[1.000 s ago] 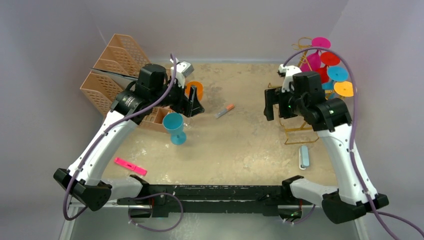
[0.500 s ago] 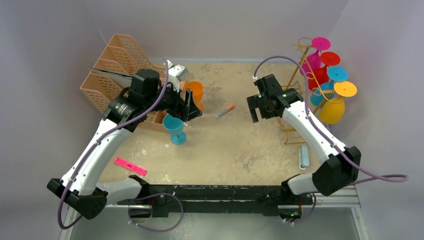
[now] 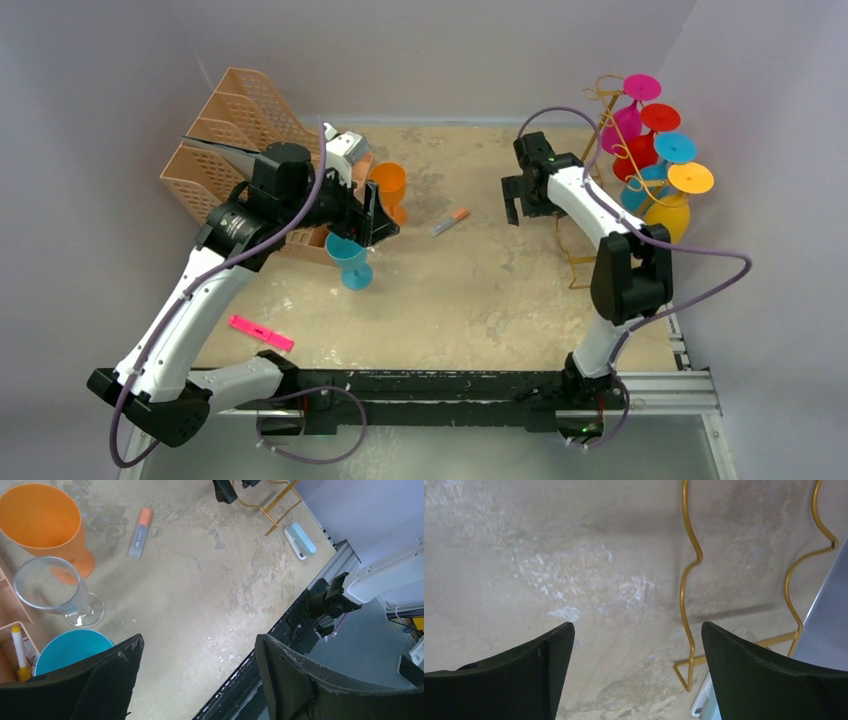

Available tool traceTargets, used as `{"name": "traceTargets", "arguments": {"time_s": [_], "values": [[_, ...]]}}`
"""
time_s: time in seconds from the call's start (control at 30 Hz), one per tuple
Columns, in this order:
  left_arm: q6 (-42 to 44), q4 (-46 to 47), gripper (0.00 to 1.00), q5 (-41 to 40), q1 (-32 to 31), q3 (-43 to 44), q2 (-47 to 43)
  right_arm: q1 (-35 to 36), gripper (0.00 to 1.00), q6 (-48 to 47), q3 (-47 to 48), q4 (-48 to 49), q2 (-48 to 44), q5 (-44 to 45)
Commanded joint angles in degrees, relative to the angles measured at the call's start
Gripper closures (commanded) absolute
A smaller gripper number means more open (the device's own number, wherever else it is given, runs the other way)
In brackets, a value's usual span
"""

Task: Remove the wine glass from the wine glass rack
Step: Move the wine rack to the center of the board.

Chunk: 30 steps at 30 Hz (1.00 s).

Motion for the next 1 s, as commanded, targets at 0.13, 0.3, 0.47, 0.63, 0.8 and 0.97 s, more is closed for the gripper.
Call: {"name": "traceTargets", "arguments": {"time_s": [0.13,0.3,0.47,0.63,0.8,0.97], "values": [[-1.4,0.0,0.19,-1.4,0.2,1.1,-2.0,-1.2,0.01,2.0,4.6,5.1,6.5,0.4],[-1.7,-0.2,0.19,-1.4,0.2,1.3,-2.3,-2.3,0.01,1.6,4.3,8.4,8.9,1.5],[-1.7,-0.5,0.18,-1.6,0.2,1.5,-2.3,-4.2,0.01,1.8,5.2,9.7,11.6,0.8],[-1.8,-0.5,0.18,-2.0,0.2,1.8,-2.4,-5.7,0.01,1.3,5.6,10.6,13.4,1.4],[-1.7,-0.6,0.18,-2.4,0.2,2.0,-2.0,-6.4,0.01,0.9,5.6,10.5,14.3,1.3],[-0.7,-1.2,0.18,-3.8,0.2,3.5,-1.5,-6.4,0.01,2.9,4.6,9.4,13.4,-3.0]]}}
